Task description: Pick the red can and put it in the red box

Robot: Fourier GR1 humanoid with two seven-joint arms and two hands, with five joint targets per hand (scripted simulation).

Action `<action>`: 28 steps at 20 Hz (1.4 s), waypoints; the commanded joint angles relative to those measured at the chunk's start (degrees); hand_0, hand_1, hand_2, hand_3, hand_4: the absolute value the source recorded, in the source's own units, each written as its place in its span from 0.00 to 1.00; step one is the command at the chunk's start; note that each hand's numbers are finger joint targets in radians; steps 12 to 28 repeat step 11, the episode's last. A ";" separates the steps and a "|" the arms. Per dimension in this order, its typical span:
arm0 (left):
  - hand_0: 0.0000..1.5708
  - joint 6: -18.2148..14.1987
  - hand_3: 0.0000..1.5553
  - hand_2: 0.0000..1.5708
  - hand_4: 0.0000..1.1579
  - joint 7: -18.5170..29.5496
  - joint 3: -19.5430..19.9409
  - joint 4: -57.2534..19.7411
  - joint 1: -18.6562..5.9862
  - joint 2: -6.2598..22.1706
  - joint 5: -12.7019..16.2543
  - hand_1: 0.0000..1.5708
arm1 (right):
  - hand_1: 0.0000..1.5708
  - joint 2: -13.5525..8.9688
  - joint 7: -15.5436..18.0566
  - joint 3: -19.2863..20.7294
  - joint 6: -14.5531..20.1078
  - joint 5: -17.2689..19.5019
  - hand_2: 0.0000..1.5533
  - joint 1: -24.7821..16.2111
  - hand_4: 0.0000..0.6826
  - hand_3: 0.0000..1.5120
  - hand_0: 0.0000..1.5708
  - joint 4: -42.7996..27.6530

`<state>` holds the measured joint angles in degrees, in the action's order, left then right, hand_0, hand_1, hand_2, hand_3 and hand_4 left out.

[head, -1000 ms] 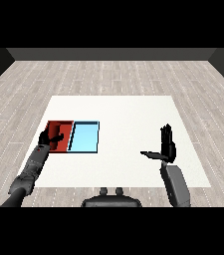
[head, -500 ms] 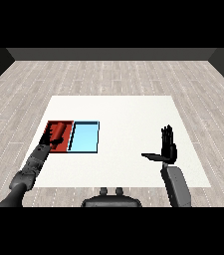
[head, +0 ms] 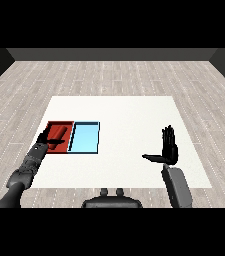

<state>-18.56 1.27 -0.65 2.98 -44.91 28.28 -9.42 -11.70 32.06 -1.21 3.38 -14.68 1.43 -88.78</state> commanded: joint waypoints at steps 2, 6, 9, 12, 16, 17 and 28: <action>0.00 -6.57 0.00 0.00 0.00 11.48 7.90 6.55 1.77 -1.55 7.65 0.00 | 0.00 -1.10 -0.48 0.69 -0.90 -0.64 0.00 -0.63 0.00 0.00 0.00 -2.39; 0.00 -1.69 0.00 0.00 0.00 28.02 16.34 17.20 2.78 -3.55 16.70 0.00 | 0.00 0.12 0.27 -0.74 -1.55 -0.63 0.00 -1.28 0.00 0.00 0.00 -1.99; 0.00 4.41 0.00 0.00 0.00 34.34 16.78 23.95 2.15 -6.42 18.82 0.00 | 0.00 -0.17 0.61 -0.51 -2.46 -0.78 0.00 -0.81 0.00 0.00 0.00 0.03; 0.00 6.39 0.00 0.00 0.00 38.29 16.37 28.04 5.54 -9.68 19.88 0.00 | 0.00 -0.23 1.24 -0.26 -2.84 -0.96 0.00 -0.74 0.00 0.00 0.00 -0.63; 0.00 6.39 0.00 0.00 0.00 38.29 16.37 28.04 5.54 -9.68 19.88 0.00 | 0.00 -0.23 1.24 -0.26 -2.84 -0.96 0.00 -0.74 0.00 0.00 0.00 -0.63; 0.00 6.39 0.00 0.00 0.00 38.29 16.37 28.04 5.54 -9.68 19.88 0.00 | 0.00 -0.23 1.24 -0.26 -2.84 -0.96 0.00 -0.74 0.00 0.00 0.00 -0.63; 0.00 6.39 0.00 0.00 0.00 38.29 16.37 28.04 5.54 -9.68 19.88 0.00 | 0.00 -0.23 1.24 -0.26 -2.84 -0.96 0.00 -0.74 0.00 0.00 0.00 -0.63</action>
